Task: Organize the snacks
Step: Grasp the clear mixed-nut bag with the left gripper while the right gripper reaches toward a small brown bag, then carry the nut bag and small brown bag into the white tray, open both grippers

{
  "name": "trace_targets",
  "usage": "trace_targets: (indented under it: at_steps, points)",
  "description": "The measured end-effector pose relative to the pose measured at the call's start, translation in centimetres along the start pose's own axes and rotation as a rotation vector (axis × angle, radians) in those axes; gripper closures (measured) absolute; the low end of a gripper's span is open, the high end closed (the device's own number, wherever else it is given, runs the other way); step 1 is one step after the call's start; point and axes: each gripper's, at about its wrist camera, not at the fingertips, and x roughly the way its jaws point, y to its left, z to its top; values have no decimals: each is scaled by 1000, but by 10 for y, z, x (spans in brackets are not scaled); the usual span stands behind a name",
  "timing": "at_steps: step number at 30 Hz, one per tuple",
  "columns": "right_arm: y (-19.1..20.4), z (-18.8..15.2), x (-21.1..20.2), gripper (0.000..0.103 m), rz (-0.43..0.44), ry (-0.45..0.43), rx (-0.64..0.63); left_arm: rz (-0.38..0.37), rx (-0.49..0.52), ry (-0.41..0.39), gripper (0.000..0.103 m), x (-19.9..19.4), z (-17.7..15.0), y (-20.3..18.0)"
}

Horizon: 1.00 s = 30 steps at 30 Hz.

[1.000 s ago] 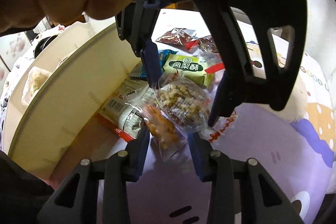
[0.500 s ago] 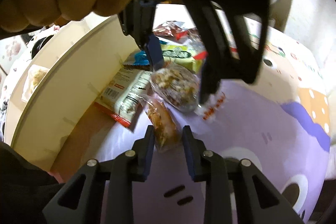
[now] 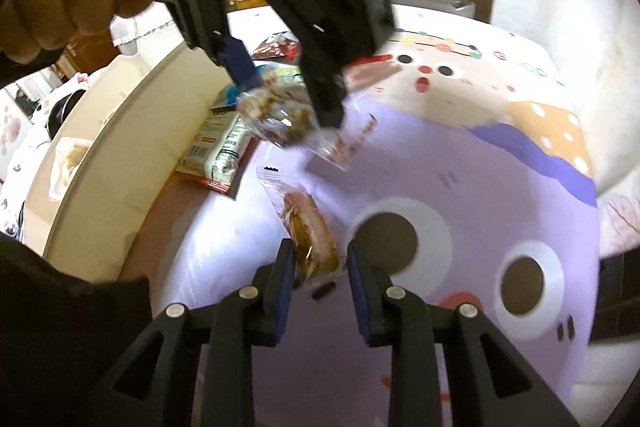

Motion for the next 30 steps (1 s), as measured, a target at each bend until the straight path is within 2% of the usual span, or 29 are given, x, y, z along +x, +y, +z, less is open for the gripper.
trace_targets:
  at_steps: [9,15,23,30]
  points:
    - [-20,-4,-24,76,-44,-36,179,-36,45,-92,47,-49,-43,0]
    - [-12,-1,-44,76,-68,-72,220,-64,50,-182,47,-87,-78,18]
    - [27,1,-76,76,-104,-107,198,-81,27,-300,46,-137,-139,70]
    - [77,3,-100,76,-130,-130,186,-79,-11,-378,46,-157,-200,125]
